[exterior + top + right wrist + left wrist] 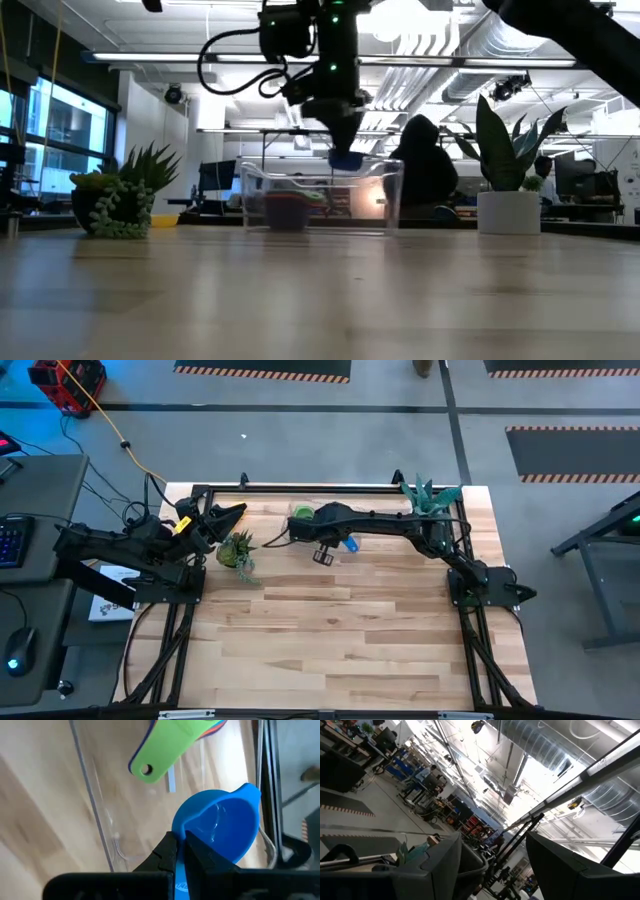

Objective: Nest measuring cups in basket
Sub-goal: Stack the blue measuring cup on top of the green measuring cup on the transparent bin

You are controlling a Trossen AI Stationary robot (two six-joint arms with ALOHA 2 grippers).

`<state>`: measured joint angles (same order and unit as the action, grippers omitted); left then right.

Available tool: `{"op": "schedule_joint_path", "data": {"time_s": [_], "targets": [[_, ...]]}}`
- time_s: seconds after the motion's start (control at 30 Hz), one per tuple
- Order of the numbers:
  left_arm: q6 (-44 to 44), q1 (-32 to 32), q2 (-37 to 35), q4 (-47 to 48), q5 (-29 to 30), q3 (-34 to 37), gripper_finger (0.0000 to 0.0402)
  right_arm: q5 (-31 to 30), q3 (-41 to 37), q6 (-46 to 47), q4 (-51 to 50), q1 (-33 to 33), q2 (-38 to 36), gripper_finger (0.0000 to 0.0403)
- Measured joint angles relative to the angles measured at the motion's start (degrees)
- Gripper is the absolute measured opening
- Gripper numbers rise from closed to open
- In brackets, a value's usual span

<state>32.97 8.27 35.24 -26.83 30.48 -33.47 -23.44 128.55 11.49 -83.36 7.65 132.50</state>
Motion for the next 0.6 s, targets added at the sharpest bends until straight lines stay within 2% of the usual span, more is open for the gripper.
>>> {"op": "schedule_joint_path", "data": {"time_s": [0.37,0.6], "targets": [[1.36,0.0,-0.01,0.01,-1.43,0.0,0.0215,-0.53,-0.07,-0.01,-3.32,-1.47,-5.21,0.0],[2.6,0.02,-0.01,-0.04,-1.46,0.0,0.0215,4.63,0.0,-5.11,14.92,0.21,-6.61,0.0]]}}
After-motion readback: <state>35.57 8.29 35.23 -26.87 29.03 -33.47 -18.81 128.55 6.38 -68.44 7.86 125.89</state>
